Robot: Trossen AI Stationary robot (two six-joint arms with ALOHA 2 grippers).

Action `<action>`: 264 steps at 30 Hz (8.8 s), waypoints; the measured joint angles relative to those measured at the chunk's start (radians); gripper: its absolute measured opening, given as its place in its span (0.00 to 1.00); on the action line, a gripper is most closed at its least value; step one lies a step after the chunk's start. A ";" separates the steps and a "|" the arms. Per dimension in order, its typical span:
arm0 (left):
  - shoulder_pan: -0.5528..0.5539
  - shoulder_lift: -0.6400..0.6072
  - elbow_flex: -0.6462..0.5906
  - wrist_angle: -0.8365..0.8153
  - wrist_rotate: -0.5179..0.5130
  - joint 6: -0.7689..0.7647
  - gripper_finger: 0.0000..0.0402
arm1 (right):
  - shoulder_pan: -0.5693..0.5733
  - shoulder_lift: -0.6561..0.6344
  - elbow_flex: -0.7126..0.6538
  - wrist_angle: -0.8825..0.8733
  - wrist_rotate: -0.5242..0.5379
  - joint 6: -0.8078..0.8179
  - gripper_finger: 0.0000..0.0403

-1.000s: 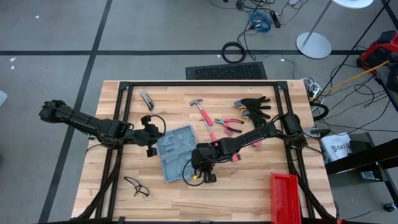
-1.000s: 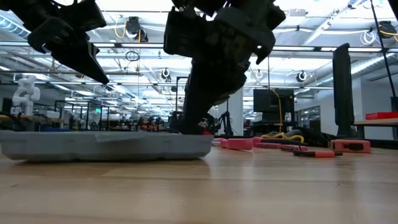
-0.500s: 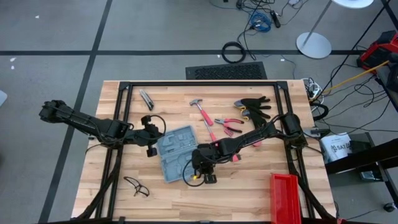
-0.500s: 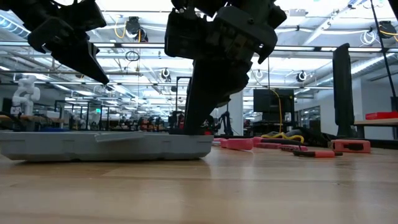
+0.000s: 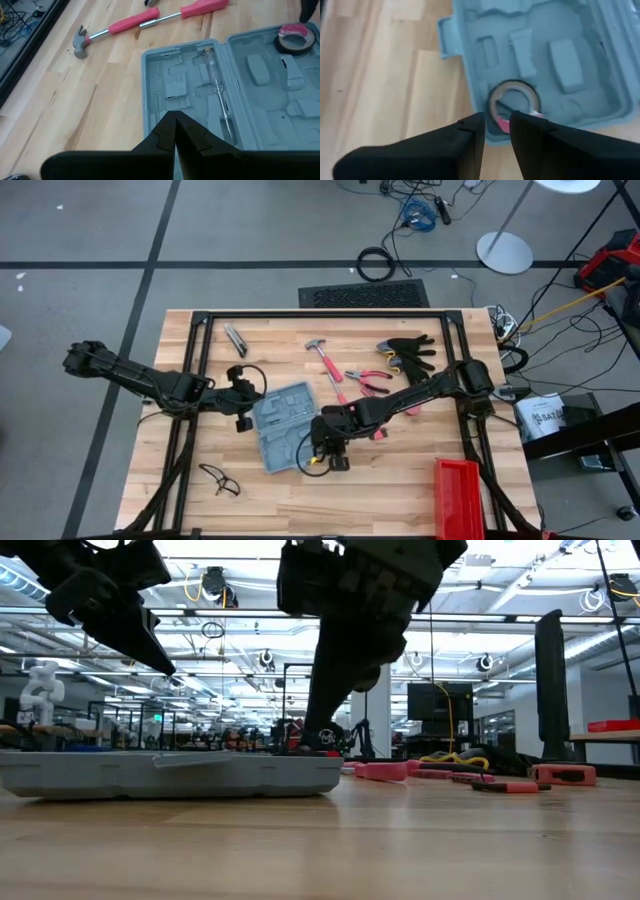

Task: Prefit tool cases
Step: Put the pink electrical tape into the gray prefit tool case, then put the pink hammer into the gray prefit tool case

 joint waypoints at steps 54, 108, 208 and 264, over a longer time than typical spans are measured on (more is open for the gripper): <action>-0.055 0.000 0.000 -0.005 -0.006 -0.053 0.03 | 0.192 0.008 -0.539 1.188 0.666 0.183 0.00; -0.055 0.000 0.000 -0.006 -0.012 -0.054 0.03 | 0.138 0.125 -0.469 1.096 0.371 0.355 0.00; 0.220 -0.024 0.049 0.246 0.002 0.077 0.03 | -0.636 0.322 0.455 -0.430 0.041 -0.209 0.00; 0.053 -0.379 0.181 0.140 0.024 0.175 0.03 | -0.682 0.347 0.517 -0.570 -0.045 -0.269 0.00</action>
